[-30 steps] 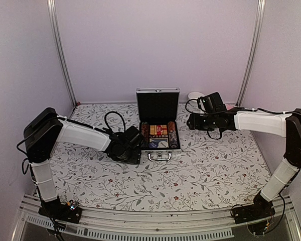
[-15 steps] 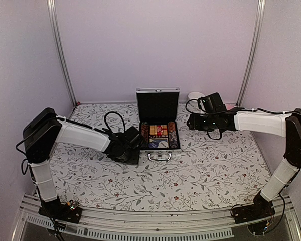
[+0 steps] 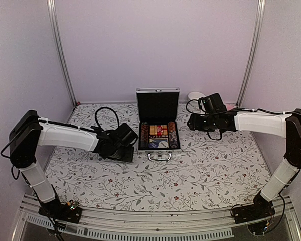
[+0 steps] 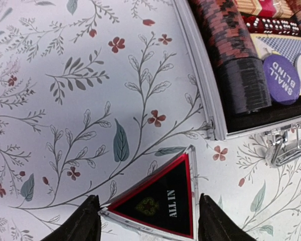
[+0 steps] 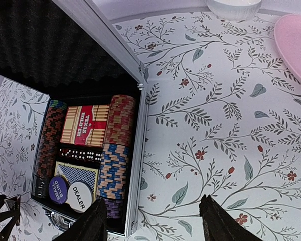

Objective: Pack up texas hold em set

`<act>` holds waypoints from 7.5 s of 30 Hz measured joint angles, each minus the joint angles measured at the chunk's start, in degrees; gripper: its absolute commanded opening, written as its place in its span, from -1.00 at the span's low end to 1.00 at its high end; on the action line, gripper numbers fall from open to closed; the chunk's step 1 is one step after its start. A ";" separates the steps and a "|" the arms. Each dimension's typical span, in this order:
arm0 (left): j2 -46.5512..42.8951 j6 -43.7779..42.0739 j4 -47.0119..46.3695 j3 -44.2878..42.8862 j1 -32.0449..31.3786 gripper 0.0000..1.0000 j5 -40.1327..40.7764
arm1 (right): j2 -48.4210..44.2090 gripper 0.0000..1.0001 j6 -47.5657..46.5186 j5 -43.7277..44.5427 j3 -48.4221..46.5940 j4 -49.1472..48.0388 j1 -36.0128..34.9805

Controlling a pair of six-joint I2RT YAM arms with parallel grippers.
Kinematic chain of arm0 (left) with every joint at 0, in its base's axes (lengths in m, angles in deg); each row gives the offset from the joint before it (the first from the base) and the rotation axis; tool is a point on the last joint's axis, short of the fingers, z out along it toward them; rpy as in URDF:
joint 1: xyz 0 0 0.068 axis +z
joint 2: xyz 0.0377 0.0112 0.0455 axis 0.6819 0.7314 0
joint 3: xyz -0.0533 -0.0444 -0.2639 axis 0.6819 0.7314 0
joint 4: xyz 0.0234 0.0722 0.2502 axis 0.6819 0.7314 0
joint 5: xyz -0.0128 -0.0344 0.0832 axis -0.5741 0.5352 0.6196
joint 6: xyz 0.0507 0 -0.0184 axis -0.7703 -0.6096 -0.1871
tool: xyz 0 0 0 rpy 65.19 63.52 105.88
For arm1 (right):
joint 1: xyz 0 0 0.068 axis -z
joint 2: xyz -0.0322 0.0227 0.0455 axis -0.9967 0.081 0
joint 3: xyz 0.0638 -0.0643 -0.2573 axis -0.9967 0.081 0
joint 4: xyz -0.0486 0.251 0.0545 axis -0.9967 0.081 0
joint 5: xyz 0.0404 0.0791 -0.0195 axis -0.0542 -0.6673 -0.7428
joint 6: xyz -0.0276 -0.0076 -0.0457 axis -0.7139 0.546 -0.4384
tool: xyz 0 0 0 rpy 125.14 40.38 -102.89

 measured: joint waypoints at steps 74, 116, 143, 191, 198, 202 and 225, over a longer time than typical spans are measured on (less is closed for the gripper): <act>31.43 -21.62 -15.41 -36.87 4.11 0.59 -5.73 | -5.09 0.30 1.29 3.32 3.10 -0.79 0.02; 5.46 -17.03 -36.33 -24.94 28.11 0.76 -51.47 | 10.08 0.64 -1.09 -38.45 -17.09 -14.60 14.88; 26.12 -6.58 -53.09 -35.87 30.67 0.76 -75.67 | 4.07 0.68 0.92 -40.06 -6.45 -17.20 14.34; 3.48 -24.46 -47.30 12.20 17.20 0.52 -44.59 | 8.37 0.40 23.87 -25.42 13.79 -26.53 -14.12; 4.57 -23.06 -51.74 12.96 17.20 0.52 -44.22 | 11.02 0.38 24.02 -21.16 12.68 -26.64 -14.78; 5.46 -22.36 -53.51 13.79 17.20 0.51 -44.19 | 12.52 0.33 23.93 -19.74 10.54 -27.02 -15.45; 7.98 -22.14 -56.39 14.60 17.55 0.48 -45.33 | 17.90 0.33 24.83 -16.94 5.73 -27.56 -16.31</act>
